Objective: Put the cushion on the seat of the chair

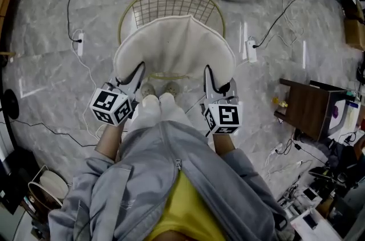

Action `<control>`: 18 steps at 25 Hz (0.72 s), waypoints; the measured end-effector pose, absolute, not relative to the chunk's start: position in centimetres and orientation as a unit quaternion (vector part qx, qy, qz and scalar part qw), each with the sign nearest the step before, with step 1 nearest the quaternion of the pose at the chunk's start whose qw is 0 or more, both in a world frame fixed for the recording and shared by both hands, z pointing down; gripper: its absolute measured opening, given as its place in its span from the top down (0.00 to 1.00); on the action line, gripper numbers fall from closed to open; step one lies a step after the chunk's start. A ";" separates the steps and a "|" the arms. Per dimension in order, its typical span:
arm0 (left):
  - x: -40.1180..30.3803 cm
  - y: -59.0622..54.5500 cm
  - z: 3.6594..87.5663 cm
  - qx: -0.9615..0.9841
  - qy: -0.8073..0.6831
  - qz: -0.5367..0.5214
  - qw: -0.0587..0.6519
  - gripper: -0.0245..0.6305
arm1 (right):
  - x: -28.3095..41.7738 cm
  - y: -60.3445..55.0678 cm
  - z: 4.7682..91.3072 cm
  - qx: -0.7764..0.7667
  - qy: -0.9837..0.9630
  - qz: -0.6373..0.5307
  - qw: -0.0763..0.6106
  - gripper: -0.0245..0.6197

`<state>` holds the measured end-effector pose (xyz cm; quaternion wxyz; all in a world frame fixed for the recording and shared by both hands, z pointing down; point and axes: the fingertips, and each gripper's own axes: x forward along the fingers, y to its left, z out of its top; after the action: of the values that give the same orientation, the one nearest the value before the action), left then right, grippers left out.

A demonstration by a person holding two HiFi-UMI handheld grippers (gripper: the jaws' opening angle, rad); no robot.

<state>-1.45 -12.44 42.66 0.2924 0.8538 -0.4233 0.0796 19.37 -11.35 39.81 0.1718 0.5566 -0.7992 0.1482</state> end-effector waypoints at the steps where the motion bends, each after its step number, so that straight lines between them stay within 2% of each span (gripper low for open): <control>1: -1.6 -12.4 43.5 0.853 -0.420 0.084 0.297 0.87 | 19.3 -11.4 40.7 0.556 -0.798 0.154 0.175 0.85; 18: -1.1 -12.7 58.4 0.826 -0.402 0.142 0.368 0.87 | 19.8 -12.1 56.2 0.534 -0.785 0.215 0.228 0.85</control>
<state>-1.13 -12.69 58.42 0.3676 0.8264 -0.4022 0.1418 19.77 -12.14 56.19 0.2284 0.5341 -0.7850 0.2153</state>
